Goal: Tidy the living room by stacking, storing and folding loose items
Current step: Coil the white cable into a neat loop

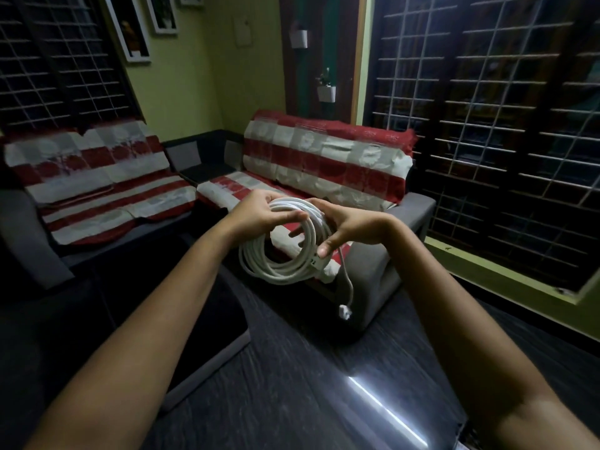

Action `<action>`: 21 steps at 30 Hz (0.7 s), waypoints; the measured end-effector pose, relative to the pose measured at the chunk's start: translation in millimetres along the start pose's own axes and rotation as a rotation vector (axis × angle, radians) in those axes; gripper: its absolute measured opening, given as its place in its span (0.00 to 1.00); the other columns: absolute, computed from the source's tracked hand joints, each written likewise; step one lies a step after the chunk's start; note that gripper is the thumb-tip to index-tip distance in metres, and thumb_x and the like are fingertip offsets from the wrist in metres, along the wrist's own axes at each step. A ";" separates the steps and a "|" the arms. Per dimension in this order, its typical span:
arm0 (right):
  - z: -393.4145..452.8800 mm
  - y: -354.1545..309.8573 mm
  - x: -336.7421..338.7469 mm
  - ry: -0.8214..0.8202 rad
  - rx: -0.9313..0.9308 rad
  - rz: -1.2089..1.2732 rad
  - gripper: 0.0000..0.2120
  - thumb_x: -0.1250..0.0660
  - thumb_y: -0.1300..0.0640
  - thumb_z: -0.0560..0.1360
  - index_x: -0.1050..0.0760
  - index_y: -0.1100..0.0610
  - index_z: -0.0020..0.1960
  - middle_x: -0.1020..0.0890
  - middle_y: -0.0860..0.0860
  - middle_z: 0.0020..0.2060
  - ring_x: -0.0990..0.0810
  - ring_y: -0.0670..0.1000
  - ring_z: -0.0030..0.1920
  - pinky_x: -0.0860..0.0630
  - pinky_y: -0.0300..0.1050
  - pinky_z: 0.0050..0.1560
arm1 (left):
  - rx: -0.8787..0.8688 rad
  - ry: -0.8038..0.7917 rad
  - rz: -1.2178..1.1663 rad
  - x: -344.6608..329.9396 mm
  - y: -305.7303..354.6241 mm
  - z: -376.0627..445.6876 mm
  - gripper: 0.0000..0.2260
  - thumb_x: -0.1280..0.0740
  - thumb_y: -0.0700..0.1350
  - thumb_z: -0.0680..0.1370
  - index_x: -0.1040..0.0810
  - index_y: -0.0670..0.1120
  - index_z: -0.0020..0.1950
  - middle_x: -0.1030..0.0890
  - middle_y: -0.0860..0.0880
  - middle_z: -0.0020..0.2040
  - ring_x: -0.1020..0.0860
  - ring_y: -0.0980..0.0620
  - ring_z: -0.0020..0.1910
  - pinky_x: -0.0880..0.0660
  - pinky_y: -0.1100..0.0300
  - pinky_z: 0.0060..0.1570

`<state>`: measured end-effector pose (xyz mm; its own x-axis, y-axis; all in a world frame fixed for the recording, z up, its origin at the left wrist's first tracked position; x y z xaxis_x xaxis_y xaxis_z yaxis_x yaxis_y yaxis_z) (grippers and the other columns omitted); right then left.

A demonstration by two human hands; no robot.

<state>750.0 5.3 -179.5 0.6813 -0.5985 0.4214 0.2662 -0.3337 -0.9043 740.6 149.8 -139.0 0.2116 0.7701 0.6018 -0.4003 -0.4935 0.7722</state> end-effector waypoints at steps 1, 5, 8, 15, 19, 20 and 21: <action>-2.0 1.4 0.3 0.013 0.018 0.028 0.48 0.20 0.58 0.63 0.45 0.51 0.75 0.29 0.54 0.68 0.27 0.52 0.67 0.26 0.54 0.64 | -0.017 0.017 0.004 3.1 4.8 0.6 0.11 0.26 0.53 0.69 0.17 0.49 0.46 0.17 0.52 0.35 0.22 0.59 0.33 0.27 0.65 0.35; -10.6 32.8 -2.8 0.017 0.025 0.245 0.53 0.19 0.54 0.61 0.47 0.44 0.75 0.35 0.53 0.72 0.29 0.56 0.69 0.32 0.68 0.65 | -0.113 0.164 -0.108 19.7 20.8 1.9 0.16 0.26 0.55 0.69 0.17 0.45 0.50 0.18 0.35 0.46 0.20 0.38 0.43 0.23 0.44 0.44; -8.9 45.3 -30.9 -0.069 0.111 0.535 0.53 0.19 0.52 0.60 0.46 0.54 0.76 0.34 0.57 0.73 0.31 0.63 0.69 0.30 0.66 0.63 | -0.182 0.353 -0.279 33.7 29.8 3.0 0.16 0.26 0.53 0.70 0.17 0.44 0.51 0.18 0.39 0.41 0.22 0.43 0.36 0.24 0.51 0.38; 18.1 11.4 -56.9 0.499 0.464 1.051 0.39 0.19 0.46 0.59 0.31 0.55 0.64 0.21 0.57 0.61 0.24 0.59 0.63 0.27 0.60 0.61 | -0.228 0.739 -0.411 3.1 27.2 -16.9 0.21 0.30 0.52 0.70 0.21 0.39 0.56 0.18 0.51 0.45 0.19 0.58 0.45 0.23 0.65 0.45; 16.2 23.4 -47.4 0.851 0.296 1.026 0.23 0.23 0.52 0.68 0.28 0.60 0.56 0.19 0.58 0.41 0.17 0.55 0.40 0.21 0.51 0.43 | -0.126 0.915 -0.640 -21.5 0.1 -32.1 0.18 0.28 0.55 0.70 0.22 0.50 0.56 0.17 0.49 0.51 0.19 0.53 0.53 0.22 0.57 0.54; 15.2 25.0 -44.8 0.897 0.256 0.973 0.16 0.27 0.56 0.72 0.28 0.61 0.54 0.20 0.56 0.37 0.18 0.54 0.36 0.22 0.49 0.40 | -0.097 0.929 -0.705 -25.6 -7.5 -33.9 0.20 0.28 0.60 0.68 0.22 0.52 0.56 0.17 0.47 0.52 0.19 0.50 0.55 0.22 0.55 0.56; 13.2 23.6 -41.2 0.936 0.232 0.907 0.09 0.31 0.60 0.74 0.27 0.61 0.52 0.21 0.56 0.34 0.19 0.52 0.32 0.22 0.47 0.37 | -0.074 0.921 -0.758 -28.8 -14.7 -34.6 0.24 0.28 0.64 0.66 0.22 0.52 0.56 0.17 0.47 0.54 0.19 0.50 0.56 0.23 0.54 0.57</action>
<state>737.2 31.7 -219.1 -0.0216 -0.8464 -0.5320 0.1418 0.5242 -0.8397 709.6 148.9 -174.7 -0.2910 0.8702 -0.3975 -0.5064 0.2124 0.8357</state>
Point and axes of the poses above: each hand's wrist, its own z-axis towards the middle knuckle, its own x-axis out of the back of the hand, y = z × x, the point moved 6 cm from there along z, towards the middle knuckle
